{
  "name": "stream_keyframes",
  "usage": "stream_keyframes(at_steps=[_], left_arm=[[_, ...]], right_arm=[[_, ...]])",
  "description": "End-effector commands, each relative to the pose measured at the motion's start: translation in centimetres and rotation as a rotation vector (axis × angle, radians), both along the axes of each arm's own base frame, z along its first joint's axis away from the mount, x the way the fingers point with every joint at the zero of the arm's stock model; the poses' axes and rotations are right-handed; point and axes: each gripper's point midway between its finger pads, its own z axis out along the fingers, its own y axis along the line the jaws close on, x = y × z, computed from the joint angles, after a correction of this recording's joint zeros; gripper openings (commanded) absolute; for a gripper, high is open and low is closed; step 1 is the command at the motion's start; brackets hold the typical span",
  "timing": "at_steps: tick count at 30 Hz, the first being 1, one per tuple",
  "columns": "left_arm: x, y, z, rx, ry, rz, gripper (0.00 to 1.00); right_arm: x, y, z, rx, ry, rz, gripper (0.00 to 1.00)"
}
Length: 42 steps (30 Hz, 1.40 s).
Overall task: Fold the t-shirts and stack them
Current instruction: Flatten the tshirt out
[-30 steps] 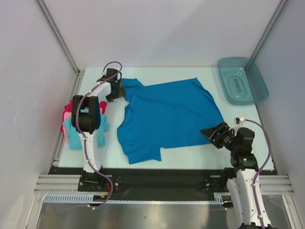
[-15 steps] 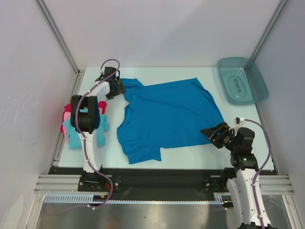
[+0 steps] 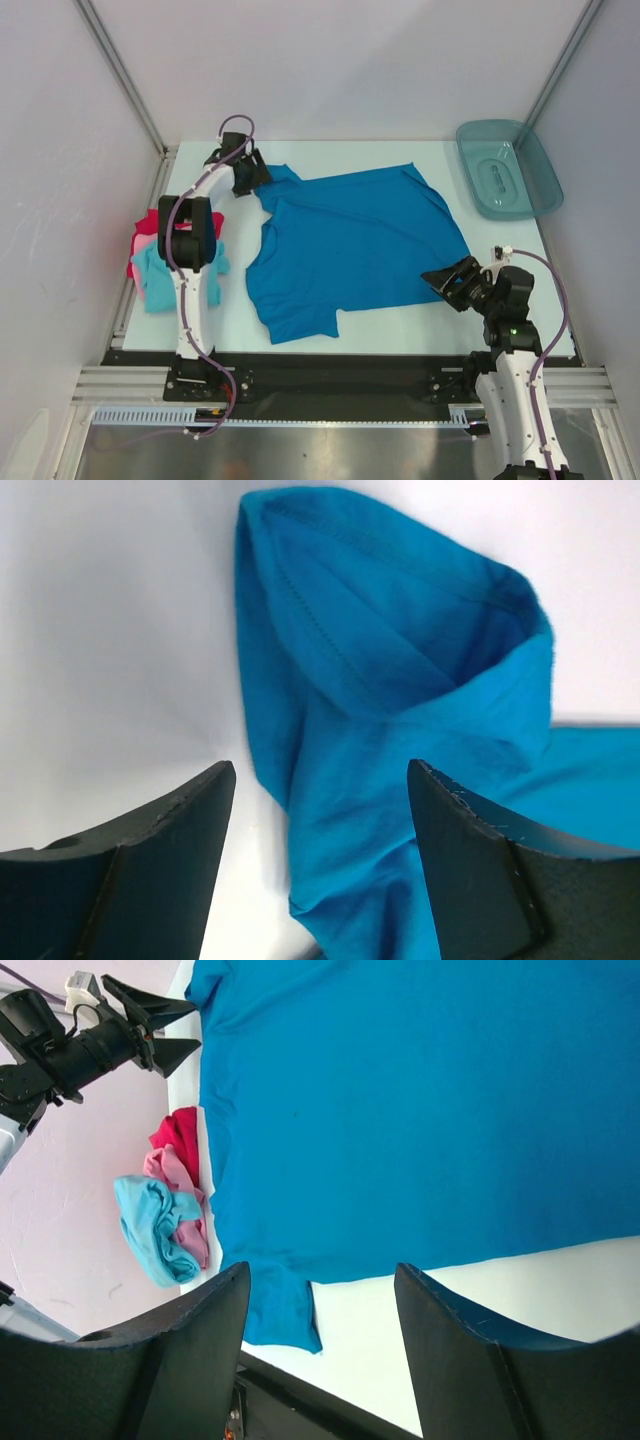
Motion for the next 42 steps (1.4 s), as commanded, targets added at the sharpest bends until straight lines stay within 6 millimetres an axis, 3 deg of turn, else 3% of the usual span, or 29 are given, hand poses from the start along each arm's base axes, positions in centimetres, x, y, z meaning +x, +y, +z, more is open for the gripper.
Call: stream_keyframes(at_steps=[1, 10, 21, 23, 24, 26, 27, 28, 30, 33, 38, 42], left_arm=[[2.0, -1.3, 3.1, -0.039, -0.088, -0.042, 0.76], [2.2, -4.4, 6.0, -0.058, -0.197, -0.167, 0.76], [2.8, -8.1, 6.1, 0.011, -0.234, -0.331, 0.76], [2.9, -8.0, 5.7, 0.024, -0.226, -0.344, 0.76], [3.5, -8.0, 6.5, 0.032, -0.244, -0.344, 0.76], [3.6, -7.8, 5.5, 0.061, -0.216, -0.371, 0.77], [4.5, -7.7, 6.8, 0.077, -0.245, -0.373, 0.77], [4.3, -7.4, 5.4, 0.099, -0.201, -0.390, 0.79], [5.2, -6.8, 6.3, 0.113, -0.214, -0.392, 0.80], [5.5, -4.9, 5.8, 0.101, -0.197, -0.365, 0.83], [5.7, -2.1, 4.4, 0.086, -0.147, -0.327, 0.85], [5.2, -1.3, 2.8, 0.090, -0.107, -0.325, 0.85]], right_arm=[[0.4, 0.1, 0.7, 0.007, -0.038, 0.009, 0.65], [0.3, 0.2, 0.7, 0.013, -0.047, 0.018, 0.65], [0.1, 0.5, 1.2, 0.006, -0.064, 0.037, 0.64], [0.1, 0.5, 1.2, 0.006, -0.064, 0.039, 0.64], [0.1, 0.4, 1.2, 0.005, -0.065, 0.037, 0.64], [0.1, 0.5, 1.2, 0.008, -0.063, 0.041, 0.64], [0.1, 0.5, 1.2, 0.005, -0.064, 0.041, 0.64], [0.2, 0.5, 1.3, 0.003, -0.067, 0.041, 0.64], [0.2, 0.5, 1.2, 0.003, -0.061, 0.042, 0.64], [0.2, 0.5, 1.3, 0.003, -0.060, 0.042, 0.64], [0.4, 0.6, 1.7, 0.004, -0.063, 0.046, 0.63], [0.5, 0.7, 1.9, 0.009, -0.067, 0.048, 0.63]])
